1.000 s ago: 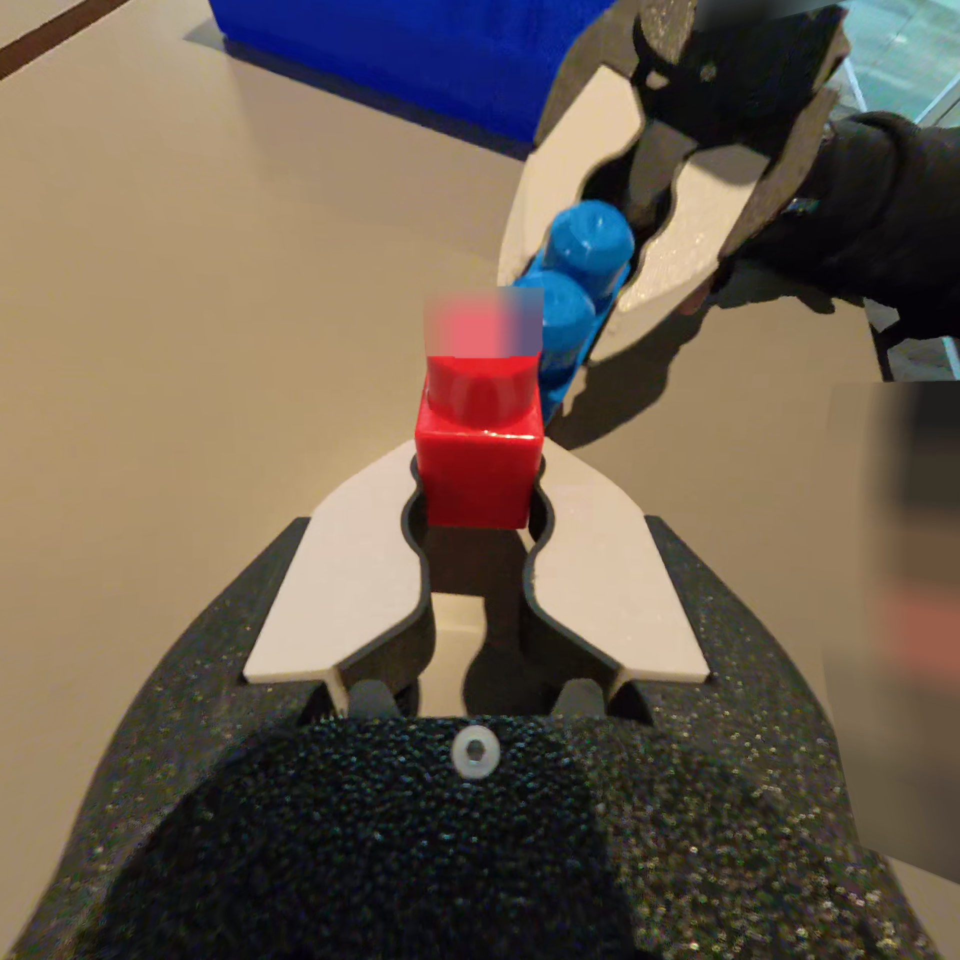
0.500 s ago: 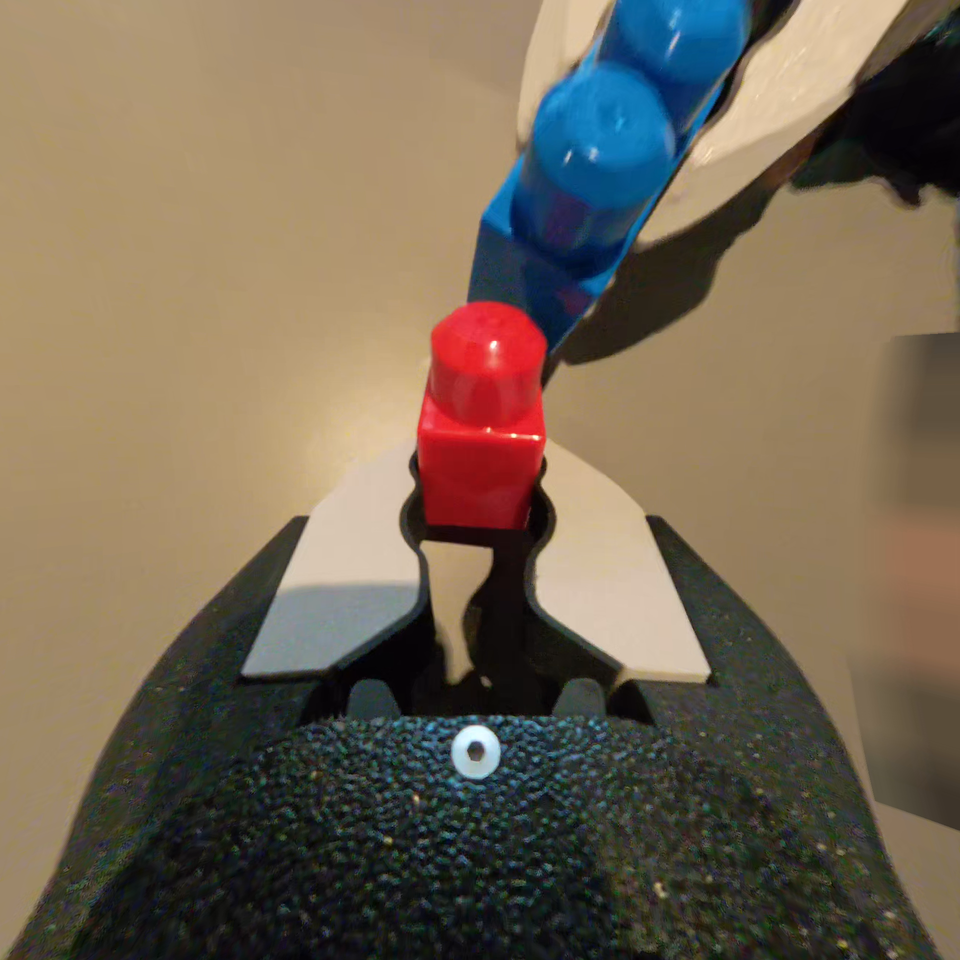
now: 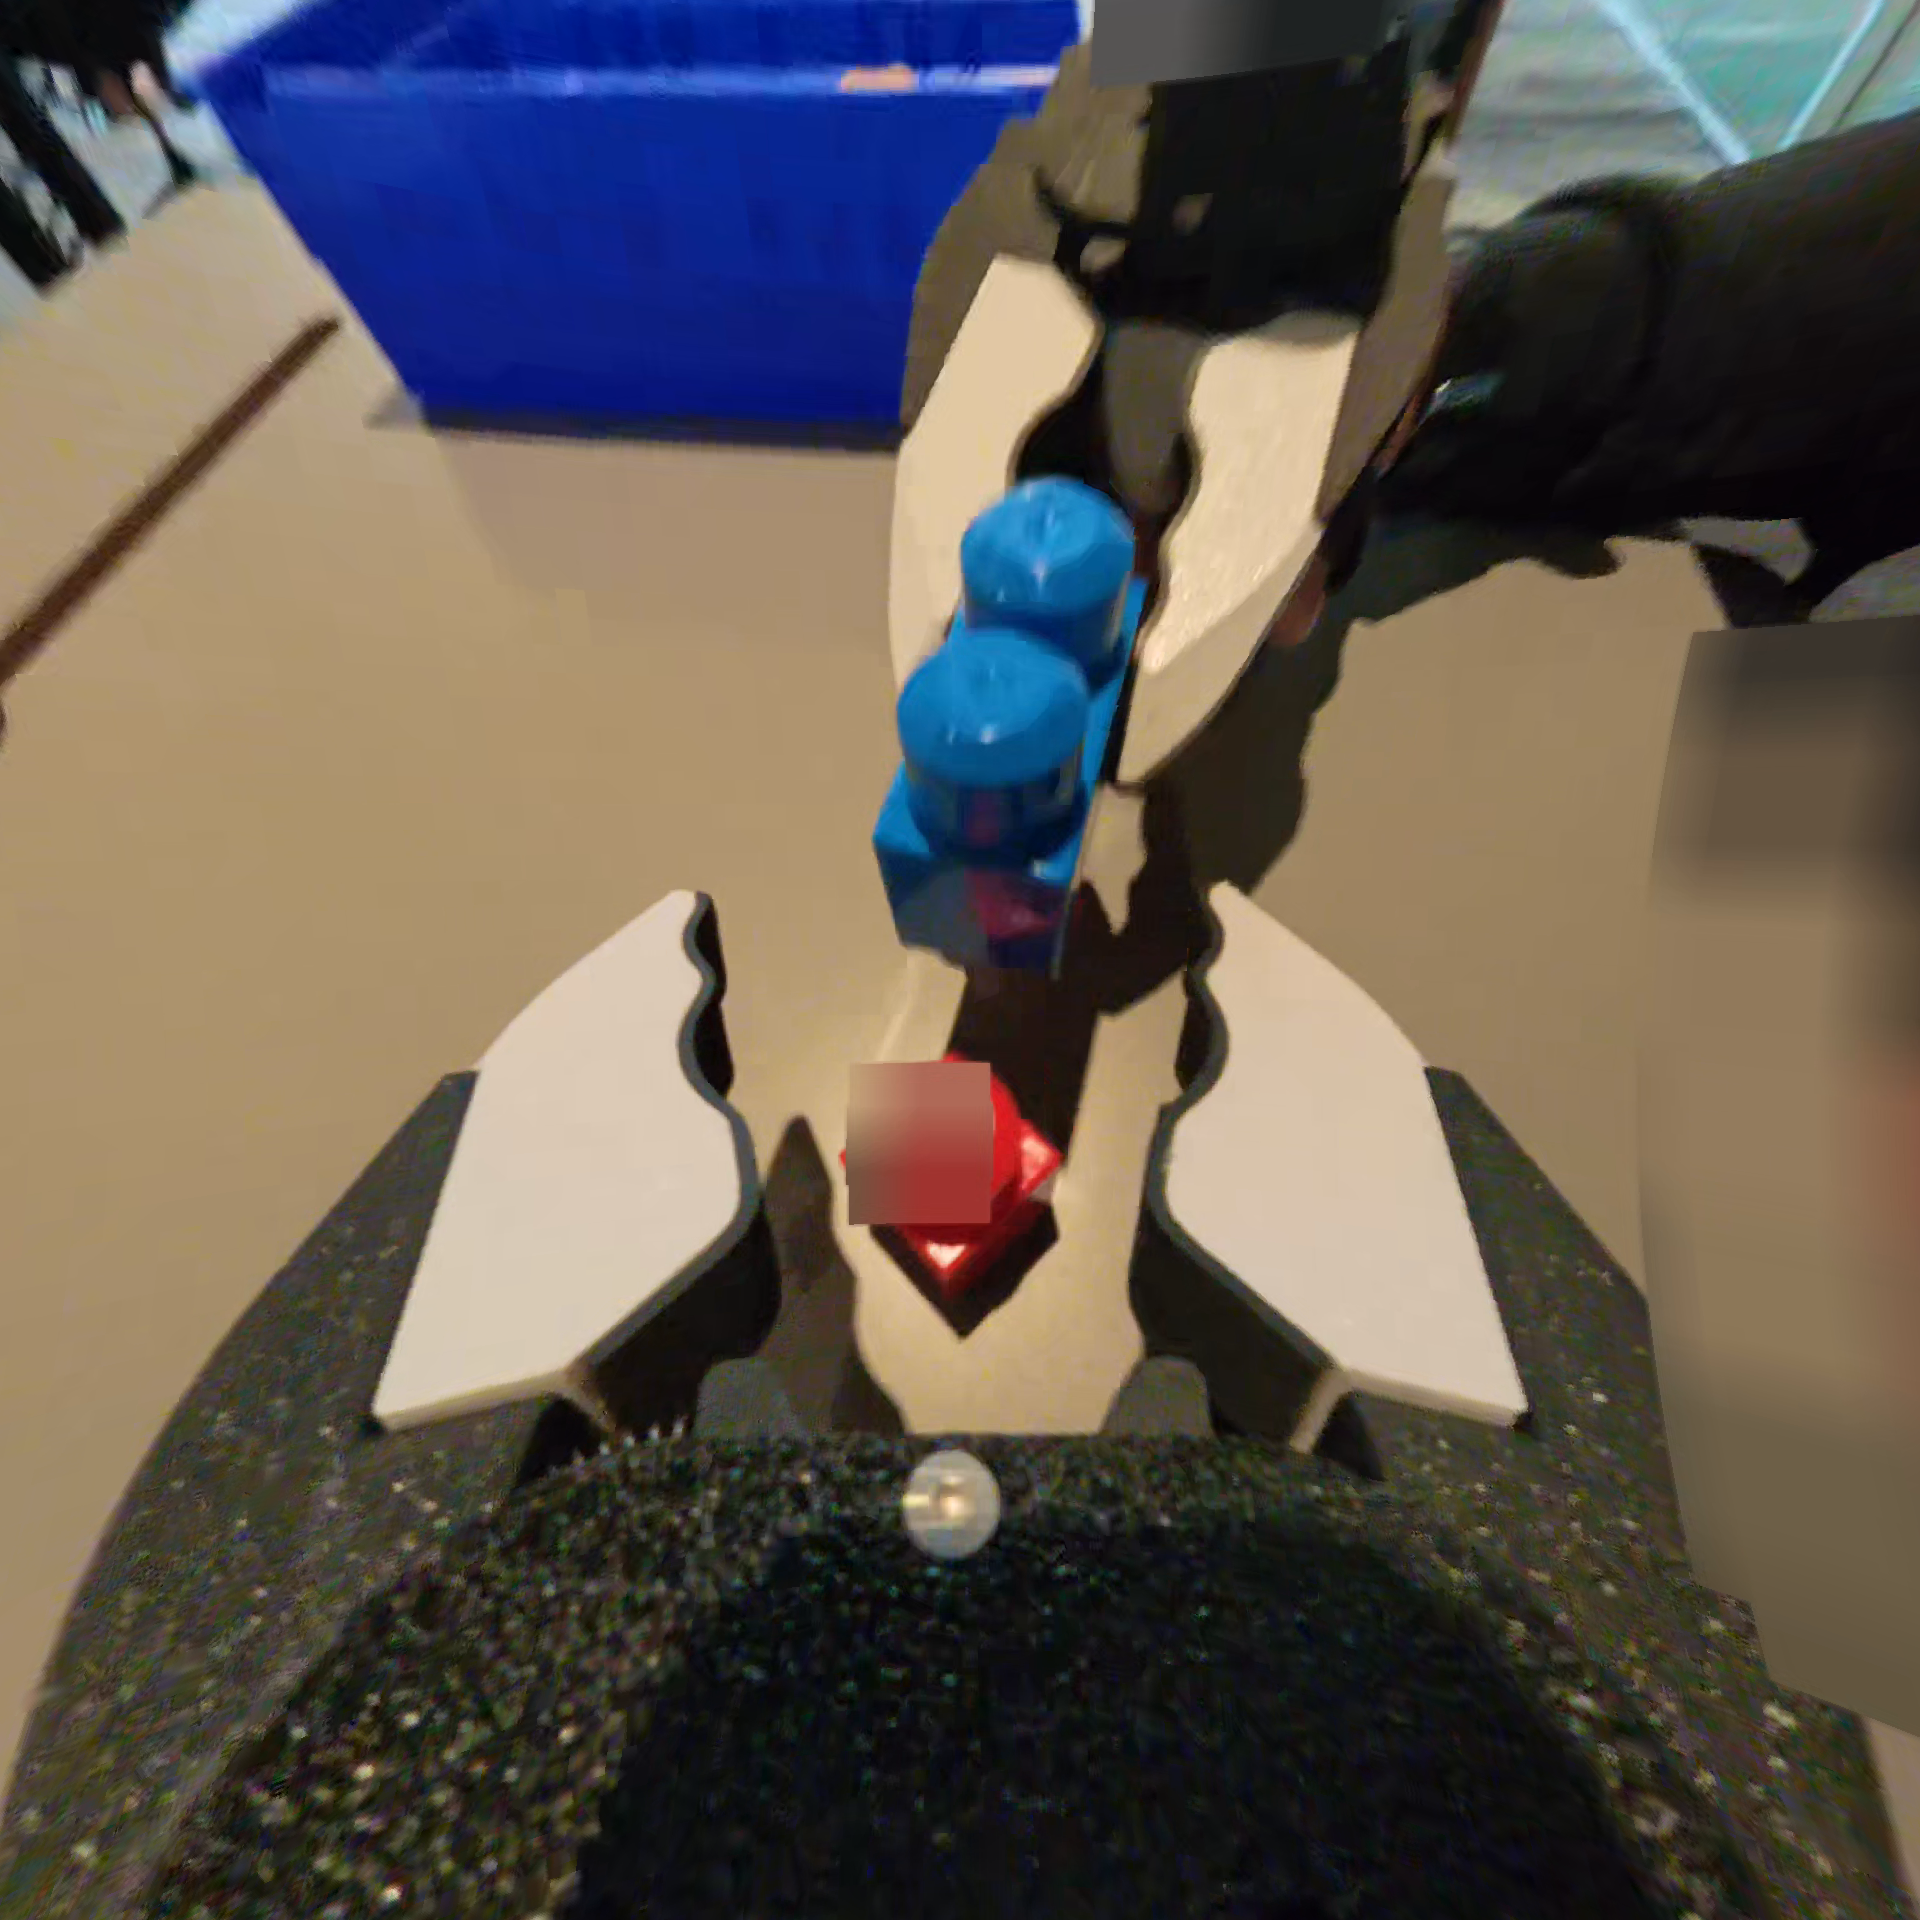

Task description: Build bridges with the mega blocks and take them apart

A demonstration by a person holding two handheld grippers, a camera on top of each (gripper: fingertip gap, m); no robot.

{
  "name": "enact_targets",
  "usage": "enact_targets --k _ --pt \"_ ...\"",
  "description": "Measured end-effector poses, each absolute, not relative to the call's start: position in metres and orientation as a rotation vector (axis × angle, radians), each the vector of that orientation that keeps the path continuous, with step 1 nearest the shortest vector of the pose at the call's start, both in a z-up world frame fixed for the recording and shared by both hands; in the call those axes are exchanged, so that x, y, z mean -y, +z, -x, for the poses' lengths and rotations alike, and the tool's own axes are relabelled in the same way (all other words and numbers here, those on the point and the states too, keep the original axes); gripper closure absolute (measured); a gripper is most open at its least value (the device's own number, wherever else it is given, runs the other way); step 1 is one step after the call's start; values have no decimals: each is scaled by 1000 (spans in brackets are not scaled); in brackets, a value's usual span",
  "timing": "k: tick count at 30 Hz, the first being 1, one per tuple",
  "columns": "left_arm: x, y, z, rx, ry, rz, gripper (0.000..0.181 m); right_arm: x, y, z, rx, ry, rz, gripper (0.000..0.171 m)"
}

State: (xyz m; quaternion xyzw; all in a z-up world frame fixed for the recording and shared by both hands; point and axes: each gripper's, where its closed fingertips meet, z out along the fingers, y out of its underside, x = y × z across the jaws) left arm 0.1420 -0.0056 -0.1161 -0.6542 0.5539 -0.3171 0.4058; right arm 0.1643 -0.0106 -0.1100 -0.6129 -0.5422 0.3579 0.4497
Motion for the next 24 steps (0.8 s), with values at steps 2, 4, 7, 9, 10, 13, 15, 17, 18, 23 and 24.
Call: enact_targets --k 2,4,7,9,10,13,15,17,18,23,24 --pt "13 -112 -148 -1437 -789 1592 112 20 -110 -159 1394 880 1472 135" --pt "23 -117 -153 -1507 -804 1572 131 29 -111 -154 1438 879 1435 135" --pt "30 -123 -154 -1564 -775 1553 143 30 -114 -153 1453 856 1428 135" --pt "29 -116 -155 -1534 -800 1549 144 29 -107 -152 1407 886 1413 134" --pt "27 -110 -154 -1489 -834 1554 144 26 -100 -152 1356 907 1407 132" --pt "20 -85 -148 -1324 -975 1520 144 26 -100 -155 1343 971 1460 110" --pt "19 -76 -142 -1273 -1039 1497 144 25 -110 -156 1382 954 1505 110" --pt "19 -78 -140 -1286 -1034 1504 144 27 -115 -154 1396 946 1503 112" --pt "21 -80 -140 -1308 -1024 1505 144 27 -117 -153 1404 940 1503 114" --pt "31 -91 -150 -1411 -983 1501 144 29 -116 -151 1408 942 1493 134" --pt "31 -90 -150 -1409 -985 1499 144 29 -117 -152 1418 936 1493 134"
